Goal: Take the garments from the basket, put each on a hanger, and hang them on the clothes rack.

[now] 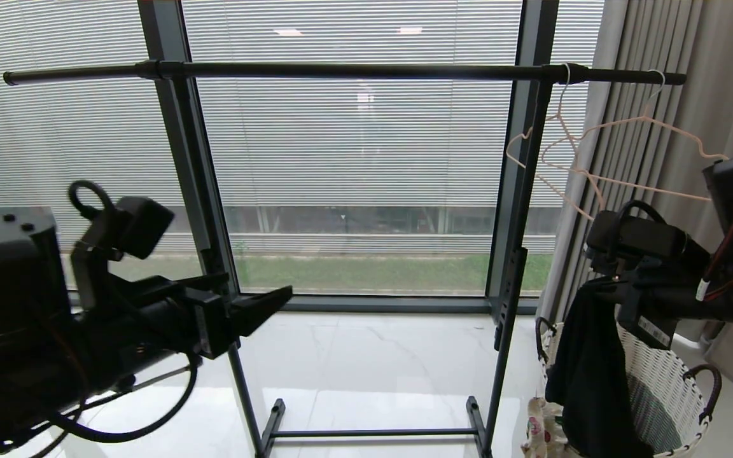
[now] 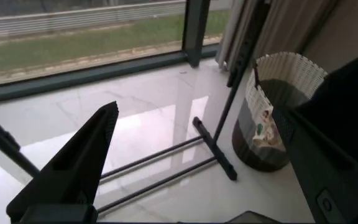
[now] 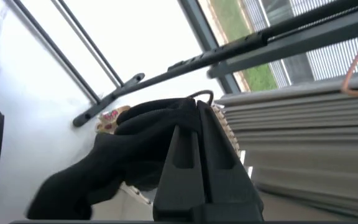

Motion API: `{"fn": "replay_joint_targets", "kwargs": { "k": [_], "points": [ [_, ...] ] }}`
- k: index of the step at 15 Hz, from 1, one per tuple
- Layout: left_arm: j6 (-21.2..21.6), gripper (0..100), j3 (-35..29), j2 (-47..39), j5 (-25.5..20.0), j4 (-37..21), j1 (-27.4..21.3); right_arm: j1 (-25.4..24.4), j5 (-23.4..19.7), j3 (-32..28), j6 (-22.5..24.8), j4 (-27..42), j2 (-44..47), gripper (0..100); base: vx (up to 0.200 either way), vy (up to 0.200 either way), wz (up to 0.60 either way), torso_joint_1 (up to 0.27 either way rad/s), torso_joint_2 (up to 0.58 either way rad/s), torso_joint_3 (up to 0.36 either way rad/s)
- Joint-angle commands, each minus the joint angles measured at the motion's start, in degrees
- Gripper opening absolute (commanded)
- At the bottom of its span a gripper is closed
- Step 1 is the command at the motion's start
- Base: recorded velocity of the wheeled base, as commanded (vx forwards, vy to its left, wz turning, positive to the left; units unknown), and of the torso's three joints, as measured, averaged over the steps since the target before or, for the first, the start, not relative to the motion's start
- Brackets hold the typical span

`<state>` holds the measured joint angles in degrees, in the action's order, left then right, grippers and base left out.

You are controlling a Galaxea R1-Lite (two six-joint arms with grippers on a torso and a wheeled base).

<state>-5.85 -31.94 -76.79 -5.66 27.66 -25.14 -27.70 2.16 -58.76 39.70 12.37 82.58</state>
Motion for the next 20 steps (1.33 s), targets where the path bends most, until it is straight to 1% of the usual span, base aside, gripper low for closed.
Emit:
{"fn": "replay_joint_targets", "kwargs": {
  "k": [1, 2, 3, 4, 5, 6, 7, 8, 9, 11, 13, 14, 18, 20],
  "points": [
    [-0.56, 100, -0.40, -8.99, -1.02, 0.46, -9.32, -1.48, -0.05, -1.45, -0.07, 0.02, -0.49, 0, 0.000, 0.000, 0.00, 0.000, 0.00, 0.000],
    [-1.62, 100, -0.58, -10.57, -0.94, 0.46, -13.18, -1.48, -0.05, -1.53, -0.07, 0.02, -0.67, 0, 0.000, 0.000, 0.00, 0.000, 0.00, 0.000],
    [-2.67, 100, -0.67, -11.54, -0.94, 0.46, -15.20, -1.48, -0.05, -1.45, -0.15, 0.02, -0.75, 0, 0.000, 0.000, 0.00, 0.000, 0.00, 0.000],
    [-7.07, 100, -1.90, -14.62, -0.41, 0.46, -21.36, -1.48, -0.05, -1.45, -0.86, 0.02, -1.10, 0, 0.000, 0.000, 0.00, 0.000, 0.00, 0.000],
    [-9.79, 100, -3.83, -17.08, 0.21, 0.46, -24.78, -1.83, -0.14, -1.45, -2.35, 0.02, -1.19, 0, 0.000, 0.000, 0.00, 0.000, 0.00, 0.000],
    [-12.17, 100, -6.91, -20.07, 1.79, 0.55, -27.69, -2.89, -0.14, -1.45, -4.02, 0.02, -1.19, 0, 0.000, 0.000, 0.00, 0.000, 0.00, 0.000],
    [-14.54, 100, -11.39, -23.85, 3.99, 0.64, -30.41, -4.12, -0.14, -1.45, -5.78, 0.02, -1.46, 0, 0.000, 0.000, 0.00, 0.000, 0.00, 0.000],
    [-16.21, 100, -15.43, -27.01, 5.30, 0.64, -32.26, -5.35, -0.14, -1.36, -6.66, 0.02, -1.81, 0, 0.000, 0.000, 0.00, 0.000, 0.00, 0.000],
    [-16.74, 100, -19.65, -30.44, 5.74, 0.64, -34.36, -6.40, -0.14, -1.27, -7.19, 0.02, -2.07, 0, 0.000, 0.000, 0.00, 0.000, 0.00, 0.000],
    [-16.65, 100, -26.86, -36.85, 5.83, 0.55, -36.03, -7.55, -0.14, -1.09, -7.19, 0.02, -3.04, 0, 0.000, 0.000, 0.00, 0.000, 0.00, 0.000],
    [-16.47, 100, -32.05, -41.69, 6.89, 0.46, -35.68, -7.55, -0.14, -0.66, -7.19, 0.19, -4.44, 0, 0.000, 0.000, 0.00, 0.000, 0.00, 0.000],
    [-16.38, 100, -33.63, -43.01, 7.24, 0.38, -35.24, -7.64, -0.14, -0.30, -7.19, 0.19, -5.15, 0, 0.000, 0.000, 0.00, 0.000, 0.00, 0.000],
    [-16.47, 100, -32.22, -44.94, 7.85, 0.29, -35.16, -9.30, -0.40, 0.22, -7.27, 2.83, -7.70, 0, 0.000, 0.000, 0.00, 0.000, 0.00, 0.000],
    [-16.38, 100, -32.22, -45.82, 8.47, 0.29, -35.16, -12.12, -0.49, 0.22, -7.27, 4.15, -8.49, 0, 0.000, 0.000, 0.00, 0.000, 0.00, 0.000]
  ]
}}
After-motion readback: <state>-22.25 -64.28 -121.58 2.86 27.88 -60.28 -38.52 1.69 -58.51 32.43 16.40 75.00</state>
